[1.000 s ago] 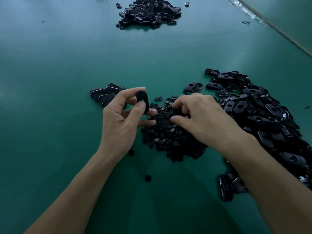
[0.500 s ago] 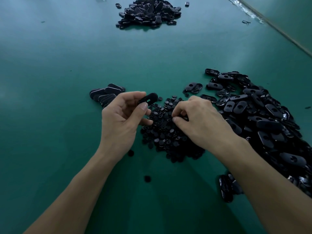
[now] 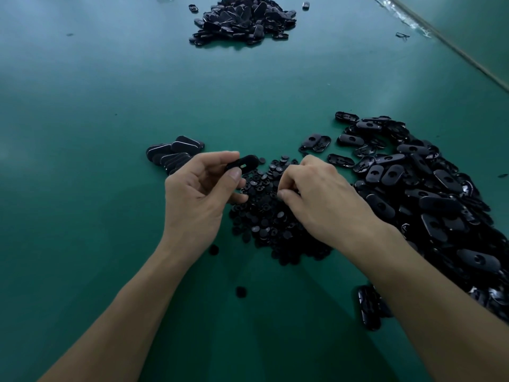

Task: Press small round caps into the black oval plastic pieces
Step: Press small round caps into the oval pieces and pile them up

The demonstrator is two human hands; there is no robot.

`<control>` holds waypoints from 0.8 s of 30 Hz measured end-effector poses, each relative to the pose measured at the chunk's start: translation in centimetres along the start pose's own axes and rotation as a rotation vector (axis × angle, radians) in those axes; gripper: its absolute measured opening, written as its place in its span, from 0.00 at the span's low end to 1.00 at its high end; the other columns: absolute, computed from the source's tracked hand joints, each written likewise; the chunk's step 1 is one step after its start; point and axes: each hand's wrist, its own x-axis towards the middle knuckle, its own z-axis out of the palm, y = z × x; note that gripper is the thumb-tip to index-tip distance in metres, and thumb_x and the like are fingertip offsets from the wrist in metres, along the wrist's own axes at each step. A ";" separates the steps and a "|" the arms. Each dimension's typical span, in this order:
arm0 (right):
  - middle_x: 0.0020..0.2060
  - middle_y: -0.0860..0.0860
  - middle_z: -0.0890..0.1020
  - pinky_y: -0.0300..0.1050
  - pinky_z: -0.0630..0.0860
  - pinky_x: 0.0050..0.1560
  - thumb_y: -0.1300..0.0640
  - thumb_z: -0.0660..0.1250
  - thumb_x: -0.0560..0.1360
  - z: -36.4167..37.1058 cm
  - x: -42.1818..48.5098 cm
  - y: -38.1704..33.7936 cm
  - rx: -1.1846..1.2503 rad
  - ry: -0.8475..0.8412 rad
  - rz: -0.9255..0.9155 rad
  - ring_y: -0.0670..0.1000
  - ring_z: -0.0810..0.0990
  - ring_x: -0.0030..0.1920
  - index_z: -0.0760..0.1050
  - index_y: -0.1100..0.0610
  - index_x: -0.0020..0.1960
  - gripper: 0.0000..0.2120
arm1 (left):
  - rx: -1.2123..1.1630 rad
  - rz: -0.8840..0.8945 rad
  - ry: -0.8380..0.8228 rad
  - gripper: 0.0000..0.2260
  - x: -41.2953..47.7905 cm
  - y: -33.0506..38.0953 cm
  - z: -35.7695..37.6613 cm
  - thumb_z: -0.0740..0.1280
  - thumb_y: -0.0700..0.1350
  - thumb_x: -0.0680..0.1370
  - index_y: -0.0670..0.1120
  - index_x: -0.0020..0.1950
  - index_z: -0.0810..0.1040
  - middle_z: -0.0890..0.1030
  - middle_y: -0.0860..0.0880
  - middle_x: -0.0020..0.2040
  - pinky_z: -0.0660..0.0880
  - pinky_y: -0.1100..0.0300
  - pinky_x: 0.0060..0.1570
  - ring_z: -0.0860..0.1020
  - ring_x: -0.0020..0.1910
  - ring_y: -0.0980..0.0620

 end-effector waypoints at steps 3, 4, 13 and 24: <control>0.47 0.47 0.72 0.46 0.73 0.50 0.48 0.66 0.80 -0.1 -0.2 0.1 0.001 -0.014 0.004 0.50 0.74 0.48 0.79 0.51 0.50 0.07 | 0.009 0.002 0.000 0.09 0.0 0.0 0.0 0.68 0.32 0.79 0.44 0.53 0.81 0.83 0.50 0.39 0.81 0.60 0.39 0.82 0.40 0.52; 0.47 0.47 0.72 0.46 0.73 0.50 0.47 0.66 0.80 -0.1 -0.2 0.1 0.000 -0.011 0.005 0.50 0.74 0.48 0.79 0.51 0.50 0.08 | 0.011 0.002 0.000 0.09 0.0 0.0 0.0 0.68 0.32 0.79 0.45 0.53 0.81 0.83 0.50 0.39 0.81 0.60 0.39 0.82 0.40 0.52; 0.48 0.46 0.72 0.44 0.66 0.47 0.46 0.66 0.80 0.6 0.0 -1.0 0.023 -0.039 -0.032 0.49 0.73 0.50 0.79 0.45 0.58 0.09 | 0.019 0.001 0.003 0.10 0.1 -0.2 -0.2 0.68 0.32 0.78 0.46 0.53 0.81 0.83 0.50 0.40 0.81 0.60 0.39 0.83 0.41 0.52; 0.45 0.48 0.80 0.45 0.73 0.47 0.54 0.69 0.78 0.2 0.9 -1.2 0.038 -0.074 -0.005 0.51 0.78 0.48 0.80 0.51 0.50 0.02 | 0.025 0.003 0.010 0.10 0.1 -0.1 -0.1 0.68 0.32 0.78 0.46 0.52 0.81 0.83 0.52 0.39 0.81 0.61 0.38 0.82 0.40 0.53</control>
